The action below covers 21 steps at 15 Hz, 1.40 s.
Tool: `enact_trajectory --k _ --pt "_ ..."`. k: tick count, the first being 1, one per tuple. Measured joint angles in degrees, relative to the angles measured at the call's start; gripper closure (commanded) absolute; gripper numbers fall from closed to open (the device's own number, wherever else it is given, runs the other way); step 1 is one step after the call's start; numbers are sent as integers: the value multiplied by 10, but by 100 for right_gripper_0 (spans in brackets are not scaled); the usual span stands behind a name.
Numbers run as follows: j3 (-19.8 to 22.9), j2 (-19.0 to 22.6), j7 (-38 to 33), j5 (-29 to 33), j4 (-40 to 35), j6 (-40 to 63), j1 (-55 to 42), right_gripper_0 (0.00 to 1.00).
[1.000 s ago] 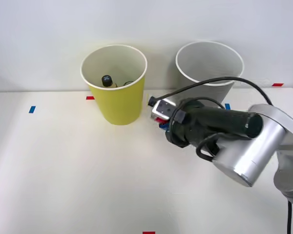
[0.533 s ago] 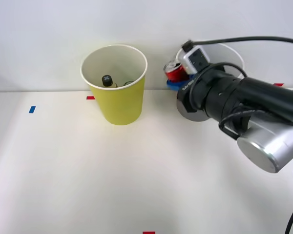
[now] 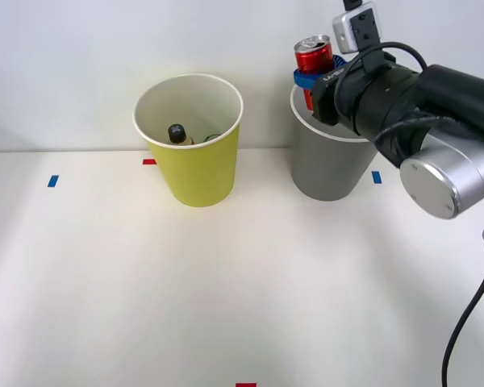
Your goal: Put cans in the gray bin, plastic bottles in the light green bin
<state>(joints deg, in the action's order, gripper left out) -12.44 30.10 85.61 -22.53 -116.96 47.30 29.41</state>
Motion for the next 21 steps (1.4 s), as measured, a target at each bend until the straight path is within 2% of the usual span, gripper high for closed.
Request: enact_trajectory --k 2,4,10,11,12,13,21 --pt "18 0 2 -21 56 -46 21 100" --pt "29 0 4 -16 95 -59 40 100" --pt "34 5 5 15 153 -63 57 100" --pt "34 5 6 16 154 -63 57 85" --pt "34 5 5 16 155 -63 57 31" --pt "34 5 2 16 155 -63 57 0" --pt "34 5 -7 -13 156 -83 54 0"
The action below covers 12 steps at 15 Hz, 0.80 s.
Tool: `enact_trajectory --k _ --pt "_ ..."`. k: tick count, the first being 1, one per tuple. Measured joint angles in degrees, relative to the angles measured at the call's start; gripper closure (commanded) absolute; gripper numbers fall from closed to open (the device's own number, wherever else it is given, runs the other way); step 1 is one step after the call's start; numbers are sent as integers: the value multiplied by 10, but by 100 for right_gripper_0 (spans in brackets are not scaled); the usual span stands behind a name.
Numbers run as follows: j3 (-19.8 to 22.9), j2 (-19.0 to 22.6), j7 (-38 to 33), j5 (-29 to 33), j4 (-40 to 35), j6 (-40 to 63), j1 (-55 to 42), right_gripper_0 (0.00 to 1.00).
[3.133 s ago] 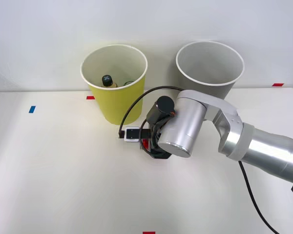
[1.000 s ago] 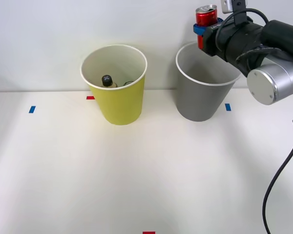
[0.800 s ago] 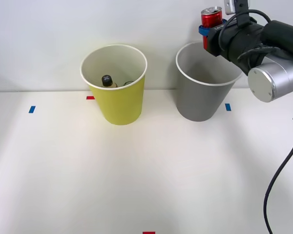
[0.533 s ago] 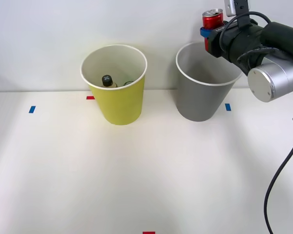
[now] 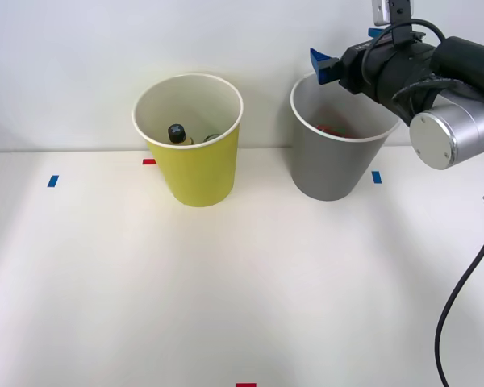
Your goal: Put cans in the gray bin, plastic bottles in the light green bin
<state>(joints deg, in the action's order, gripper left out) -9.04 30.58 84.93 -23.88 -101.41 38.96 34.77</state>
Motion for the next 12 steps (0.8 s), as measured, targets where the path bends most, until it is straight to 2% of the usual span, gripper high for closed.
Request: enact_trajectory --k 2,4,12 --pt "0 -1 5 -2 0 -41 -14 0" --pt "0 -8 9 0 0 -126 -48 0" --pt "2 -34 12 52 -11 -465 -264 0"
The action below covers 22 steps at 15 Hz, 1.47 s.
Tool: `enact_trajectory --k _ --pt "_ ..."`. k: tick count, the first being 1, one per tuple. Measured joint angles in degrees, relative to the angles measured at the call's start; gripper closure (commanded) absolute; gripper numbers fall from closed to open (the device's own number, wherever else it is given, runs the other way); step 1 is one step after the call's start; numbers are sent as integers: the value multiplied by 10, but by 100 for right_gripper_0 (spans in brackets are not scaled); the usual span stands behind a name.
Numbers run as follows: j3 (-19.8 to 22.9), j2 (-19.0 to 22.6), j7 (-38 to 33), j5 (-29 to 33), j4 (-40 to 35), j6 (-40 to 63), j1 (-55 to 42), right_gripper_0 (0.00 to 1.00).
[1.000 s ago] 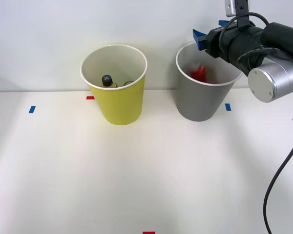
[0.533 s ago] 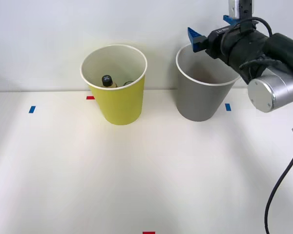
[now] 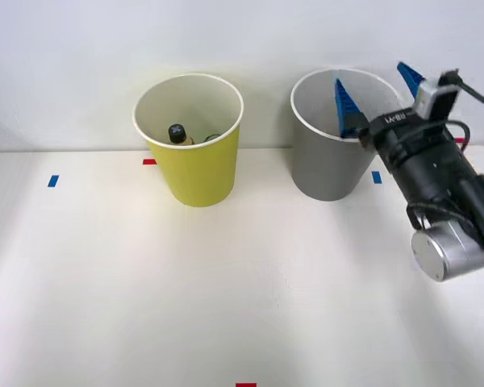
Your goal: Put cans in the gray bin, plastic bottles in the light green bin
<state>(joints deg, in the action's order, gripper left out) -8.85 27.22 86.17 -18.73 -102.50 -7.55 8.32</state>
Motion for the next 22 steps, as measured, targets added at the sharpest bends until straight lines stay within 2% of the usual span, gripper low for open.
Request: enact_trajectory --k 7,11,15,17,19,22 --pt "49 0 2 5 -145 -32 -231 0" --pt "59 -14 -2 0 -160 -86 -339 0" --pt "57 -69 -6 -3 -160 -104 -409 0" --pt "52 -123 -1 4 -160 -104 -430 0" --pt "44 -157 4 13 -160 -104 -451 0" --pt "41 -149 8 26 -160 -105 -476 0"
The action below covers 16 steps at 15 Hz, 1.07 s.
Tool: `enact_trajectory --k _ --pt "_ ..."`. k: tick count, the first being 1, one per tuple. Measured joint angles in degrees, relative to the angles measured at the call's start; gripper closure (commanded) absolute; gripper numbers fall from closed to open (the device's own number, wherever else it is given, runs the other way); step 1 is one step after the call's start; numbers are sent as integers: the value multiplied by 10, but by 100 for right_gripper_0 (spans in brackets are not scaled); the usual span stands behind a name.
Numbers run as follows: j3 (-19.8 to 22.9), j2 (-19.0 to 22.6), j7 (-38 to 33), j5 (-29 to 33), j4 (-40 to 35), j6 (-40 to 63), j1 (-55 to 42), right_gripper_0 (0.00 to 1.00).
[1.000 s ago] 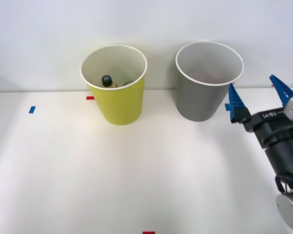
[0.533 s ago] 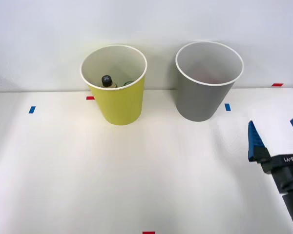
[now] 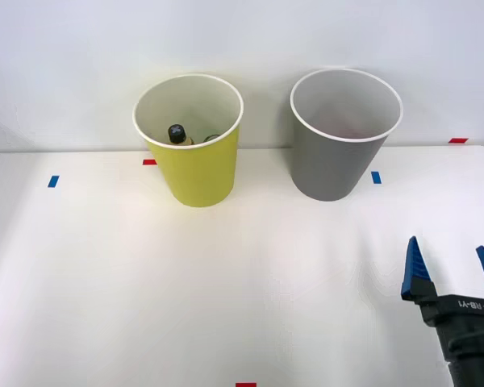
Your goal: Put cans in the gray bin, plastic bottles in the light green bin
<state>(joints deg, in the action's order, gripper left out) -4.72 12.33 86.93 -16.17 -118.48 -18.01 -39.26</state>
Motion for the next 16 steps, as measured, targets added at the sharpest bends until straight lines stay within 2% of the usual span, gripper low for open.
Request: enact_trajectory --k 4,6,9,14,16 --pt "-1 16 0 2 5 2 -32 0" --pt "0 -2 -1 9 23 2 -38 0" --pt "11 -35 -16 74 35 0 -41 0" --pt "12 -50 -175 187 36 -40 -68 0" --pt "8 -49 -211 202 55 -90 -79 0"
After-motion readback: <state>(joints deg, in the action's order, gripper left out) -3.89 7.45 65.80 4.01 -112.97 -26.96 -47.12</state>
